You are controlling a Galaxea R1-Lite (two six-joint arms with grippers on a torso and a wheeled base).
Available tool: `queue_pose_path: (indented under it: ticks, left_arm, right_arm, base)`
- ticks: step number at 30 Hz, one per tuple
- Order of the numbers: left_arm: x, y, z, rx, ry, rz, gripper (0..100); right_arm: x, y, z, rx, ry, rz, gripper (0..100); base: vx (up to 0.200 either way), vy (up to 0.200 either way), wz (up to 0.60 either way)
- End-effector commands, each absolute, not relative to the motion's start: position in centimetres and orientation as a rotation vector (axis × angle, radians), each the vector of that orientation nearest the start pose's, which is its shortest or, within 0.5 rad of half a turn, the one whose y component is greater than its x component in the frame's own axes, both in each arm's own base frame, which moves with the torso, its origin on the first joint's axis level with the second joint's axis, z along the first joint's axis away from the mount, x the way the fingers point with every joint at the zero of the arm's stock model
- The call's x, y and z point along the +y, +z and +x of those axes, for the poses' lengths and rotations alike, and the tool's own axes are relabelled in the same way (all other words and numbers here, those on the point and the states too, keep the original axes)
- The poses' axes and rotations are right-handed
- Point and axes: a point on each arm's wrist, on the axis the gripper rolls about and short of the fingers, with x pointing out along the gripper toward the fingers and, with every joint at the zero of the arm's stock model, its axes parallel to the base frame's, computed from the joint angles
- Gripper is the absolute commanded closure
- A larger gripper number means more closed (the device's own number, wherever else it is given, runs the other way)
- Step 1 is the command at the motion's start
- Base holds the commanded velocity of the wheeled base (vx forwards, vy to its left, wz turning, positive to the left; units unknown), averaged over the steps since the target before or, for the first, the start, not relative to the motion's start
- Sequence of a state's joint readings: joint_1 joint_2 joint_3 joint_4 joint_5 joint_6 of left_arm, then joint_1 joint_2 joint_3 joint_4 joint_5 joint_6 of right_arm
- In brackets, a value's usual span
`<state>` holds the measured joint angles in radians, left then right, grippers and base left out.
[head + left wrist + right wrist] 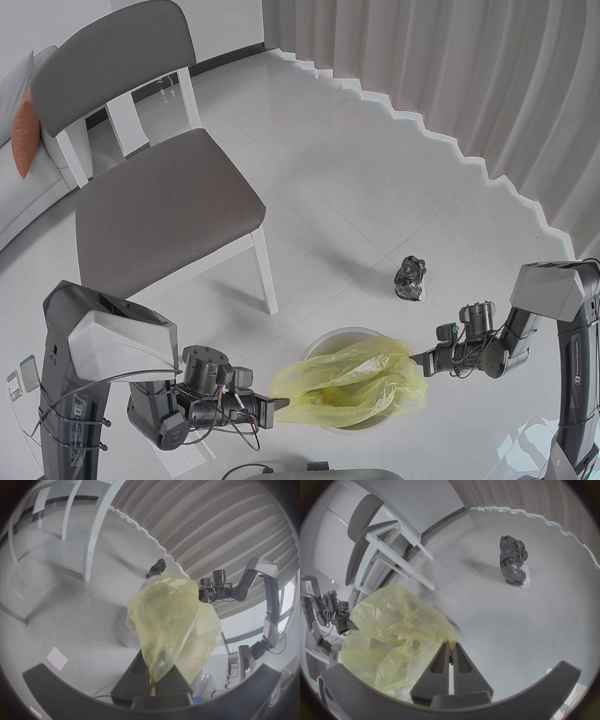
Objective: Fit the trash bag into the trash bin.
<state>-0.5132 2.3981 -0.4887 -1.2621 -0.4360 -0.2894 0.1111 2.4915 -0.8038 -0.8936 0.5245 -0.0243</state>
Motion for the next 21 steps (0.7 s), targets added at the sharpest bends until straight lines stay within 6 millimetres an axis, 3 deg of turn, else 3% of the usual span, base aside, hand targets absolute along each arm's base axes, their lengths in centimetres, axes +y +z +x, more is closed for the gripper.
queue_pose_path:
  ticks: [1, 21]
  left_arm:
    - [-16.2, -3.7, 25.8, 0.801, -0.831, -0.228, 100]
    - [-16.0, -4.0, 23.6, 0.822, -0.858, -0.215, 100]
  right_arm:
    - [5.1, -7.4, 35.0, 0.807, 0.613, 0.144, 100]
    - [5.3, -7.5, 32.5, 0.802, 0.629, 0.134, 100]
  base:
    - [0.000, 0.000, 0.00]
    - [0.000, 0.000, 0.00]
